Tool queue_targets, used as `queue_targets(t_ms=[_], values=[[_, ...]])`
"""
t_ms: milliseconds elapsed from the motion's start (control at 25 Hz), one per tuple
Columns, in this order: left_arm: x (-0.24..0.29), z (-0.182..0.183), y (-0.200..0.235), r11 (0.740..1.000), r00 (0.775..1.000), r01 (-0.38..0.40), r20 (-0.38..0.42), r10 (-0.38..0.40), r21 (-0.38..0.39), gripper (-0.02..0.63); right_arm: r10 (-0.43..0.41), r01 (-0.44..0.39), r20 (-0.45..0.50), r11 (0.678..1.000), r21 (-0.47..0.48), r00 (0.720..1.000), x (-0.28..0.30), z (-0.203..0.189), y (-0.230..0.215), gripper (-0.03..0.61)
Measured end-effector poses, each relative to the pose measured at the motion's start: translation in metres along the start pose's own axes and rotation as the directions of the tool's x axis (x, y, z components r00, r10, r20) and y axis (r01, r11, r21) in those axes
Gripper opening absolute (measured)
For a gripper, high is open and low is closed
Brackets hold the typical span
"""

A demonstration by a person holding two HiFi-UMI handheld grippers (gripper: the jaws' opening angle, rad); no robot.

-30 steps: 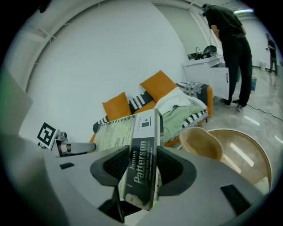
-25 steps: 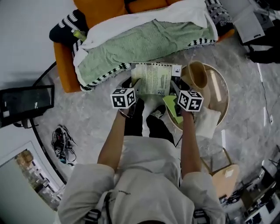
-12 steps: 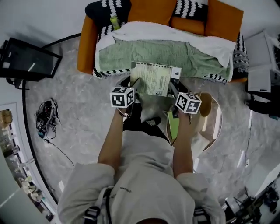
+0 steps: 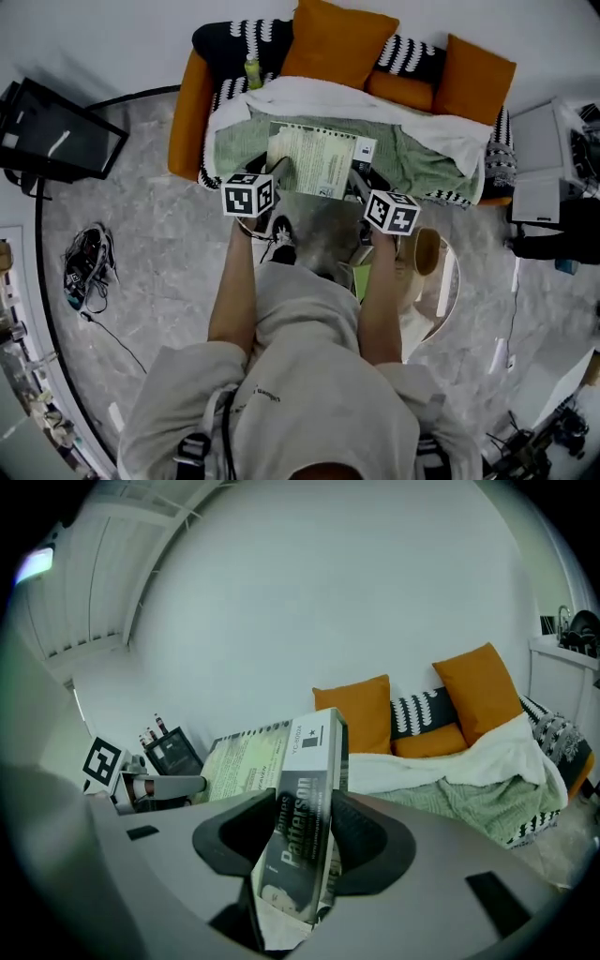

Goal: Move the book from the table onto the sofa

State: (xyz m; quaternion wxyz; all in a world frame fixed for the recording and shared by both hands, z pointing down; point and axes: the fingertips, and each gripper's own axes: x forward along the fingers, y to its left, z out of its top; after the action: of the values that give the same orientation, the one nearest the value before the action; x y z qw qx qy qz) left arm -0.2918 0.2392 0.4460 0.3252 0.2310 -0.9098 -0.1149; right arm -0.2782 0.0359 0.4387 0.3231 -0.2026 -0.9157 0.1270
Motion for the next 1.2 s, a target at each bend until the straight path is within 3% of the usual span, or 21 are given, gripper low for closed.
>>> queue_targets(t_ms=[240, 520, 960, 1200], values=[[0.023, 0.041, 0.023, 1.000, 0.999, 0.021, 0.038, -0.022, 0.019, 0.204, -0.008, 0.008, -0.004, 1.000, -0.012, 1.000, 0.032, 0.034, 0.000, 0.183], [0.027, 0.064, 0.061, 1.000, 0.998, 0.024, 0.061, -0.025, 0.015, 0.204, -0.010, 0.010, -0.006, 0.999, -0.033, 1.000, 0.067, 0.048, 0.022, 0.184], [0.017, 0.050, 0.105, 0.998, 0.997, 0.006, 0.072, -0.001, -0.070, 0.195, -0.014, 0.012, -0.080, 1.000, -0.021, 0.997, 0.100, 0.029, 0.046, 0.184], [0.003, 0.029, 0.129, 0.991, 0.997, -0.033, 0.059, 0.041, -0.133, 0.190, 0.021, -0.036, -0.142, 0.994, -0.100, 0.990, 0.122, 0.027, 0.066, 0.184]])
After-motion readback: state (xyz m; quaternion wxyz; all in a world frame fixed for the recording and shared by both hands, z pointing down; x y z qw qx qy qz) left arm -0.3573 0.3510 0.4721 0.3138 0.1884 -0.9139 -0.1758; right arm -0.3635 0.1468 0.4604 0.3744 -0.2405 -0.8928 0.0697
